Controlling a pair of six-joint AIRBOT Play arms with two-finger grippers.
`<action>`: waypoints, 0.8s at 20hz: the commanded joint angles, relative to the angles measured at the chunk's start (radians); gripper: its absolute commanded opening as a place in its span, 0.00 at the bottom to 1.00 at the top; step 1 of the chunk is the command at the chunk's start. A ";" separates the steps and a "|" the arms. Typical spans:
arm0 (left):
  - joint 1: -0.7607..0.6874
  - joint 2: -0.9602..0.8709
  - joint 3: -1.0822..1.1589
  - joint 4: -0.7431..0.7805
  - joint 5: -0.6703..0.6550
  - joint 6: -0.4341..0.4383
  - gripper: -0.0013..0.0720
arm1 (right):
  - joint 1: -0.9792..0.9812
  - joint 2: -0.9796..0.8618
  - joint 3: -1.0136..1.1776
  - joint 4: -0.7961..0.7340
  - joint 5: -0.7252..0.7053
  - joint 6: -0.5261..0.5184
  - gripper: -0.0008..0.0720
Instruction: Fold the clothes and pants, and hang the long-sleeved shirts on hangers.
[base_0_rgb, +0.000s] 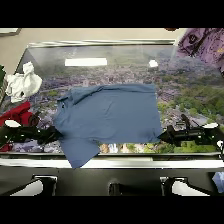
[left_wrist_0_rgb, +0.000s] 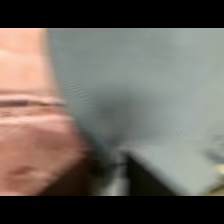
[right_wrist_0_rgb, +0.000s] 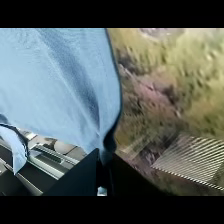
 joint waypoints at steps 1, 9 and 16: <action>-0.017 0.001 0.002 -0.027 -0.008 -0.002 0.05 | 0.000 0.006 0.000 0.011 0.004 -0.002 0.05; -0.089 0.003 0.375 -0.047 -0.008 -0.002 0.05 | 0.338 0.088 0.426 -0.116 -0.142 0.113 0.05; -0.148 0.016 1.284 -0.036 0.032 -0.090 0.05 | 0.485 0.089 1.314 -0.405 -0.275 0.278 0.05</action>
